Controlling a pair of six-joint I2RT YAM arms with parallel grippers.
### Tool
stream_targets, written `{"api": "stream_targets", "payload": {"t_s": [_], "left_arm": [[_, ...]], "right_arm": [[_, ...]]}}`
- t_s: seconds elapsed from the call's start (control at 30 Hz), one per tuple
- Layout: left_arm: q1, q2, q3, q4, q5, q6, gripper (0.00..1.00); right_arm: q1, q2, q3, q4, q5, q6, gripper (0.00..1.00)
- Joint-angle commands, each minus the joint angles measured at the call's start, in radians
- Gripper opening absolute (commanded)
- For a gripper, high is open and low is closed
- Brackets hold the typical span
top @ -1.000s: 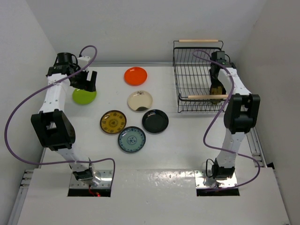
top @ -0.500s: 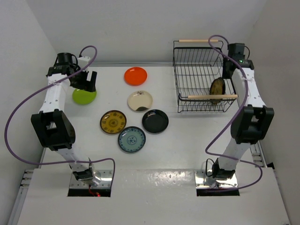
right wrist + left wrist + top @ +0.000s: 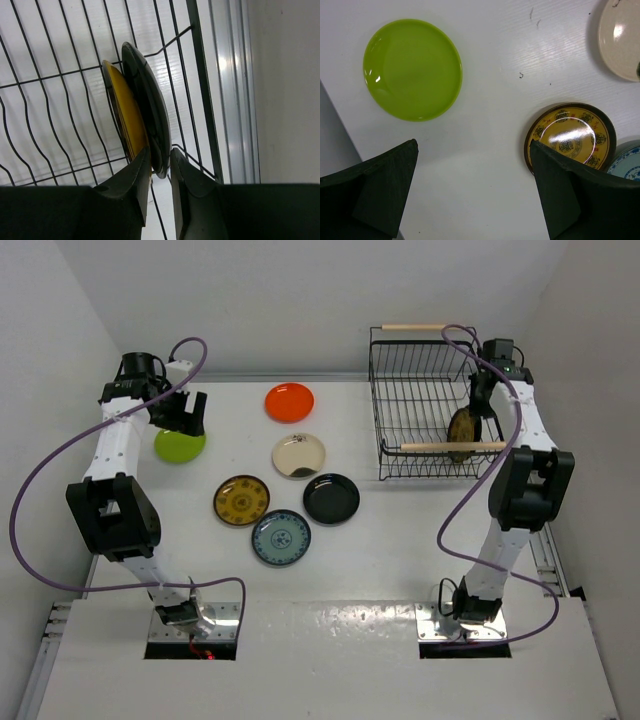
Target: Load the plates into the dish rack
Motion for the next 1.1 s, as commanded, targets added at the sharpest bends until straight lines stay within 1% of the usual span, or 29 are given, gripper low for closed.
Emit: {"api": "stream_targets", "payload": {"t_s": [0.0, 0.1, 0.23, 0.37, 0.43, 0.53, 0.57, 0.6, 0.67, 0.77, 0.8, 0.87, 0.97, 1.07], "left_arm": [[-0.003, -0.027, -0.005, 0.017, -0.003, 0.011, 0.98], [-0.003, -0.027, -0.005, 0.017, -0.012, 0.011, 0.98], [-0.003, -0.027, -0.005, 0.017, -0.012, 0.011, 0.98], [-0.003, -0.027, -0.005, 0.017, -0.012, 0.011, 0.98], [-0.003, -0.027, -0.005, 0.017, -0.012, 0.011, 0.98], [-0.003, -0.027, -0.005, 0.017, -0.012, 0.011, 0.98], [-0.003, -0.027, -0.005, 0.017, -0.012, 0.011, 0.98], [-0.003, -0.027, -0.005, 0.017, -0.012, 0.011, 0.98], [-0.003, -0.027, -0.014, 0.017, -0.012, 0.011, 0.98], [-0.003, -0.027, -0.014, 0.017, -0.012, 0.021, 0.98], [-0.003, -0.027, -0.014, 0.017, -0.012, 0.021, 0.98], [-0.003, -0.027, -0.014, 0.017, -0.012, 0.021, 0.98], [-0.003, -0.027, -0.005, 0.017, -0.012, 0.021, 0.98], [-0.003, -0.027, -0.005, 0.017, -0.012, 0.030, 0.98]], "right_arm": [[-0.006, -0.003, 0.005, 0.005, -0.029, 0.019, 0.23], [-0.012, 0.011, -0.007, 0.011, -0.002, 0.015, 0.23], [-0.011, 0.034, -0.013, 0.022, 0.061, 0.007, 0.19], [-0.011, 0.047, -0.032, 0.031, 0.074, -0.015, 0.16], [-0.011, 0.047, -0.044, 0.043, 0.049, -0.016, 0.15], [-0.011, 0.047, -0.059, 0.048, 0.040, -0.022, 0.09], [-0.012, 0.044, -0.064, 0.046, 0.038, -0.018, 0.03], [-0.011, 0.034, -0.070, 0.045, 0.038, -0.021, 0.00], [-0.011, 0.023, -0.082, 0.049, 0.052, -0.025, 0.00], [-0.003, -0.046, -0.168, 0.086, 0.100, -0.051, 0.00], [-0.002, -0.058, -0.182, 0.097, 0.133, -0.070, 0.00], [-0.002, -0.097, -0.207, 0.115, 0.152, -0.084, 0.00], [0.004, -0.117, -0.228, 0.111, 0.193, -0.146, 0.00], [0.011, -0.129, -0.245, 0.118, 0.195, -0.153, 0.00]]}}
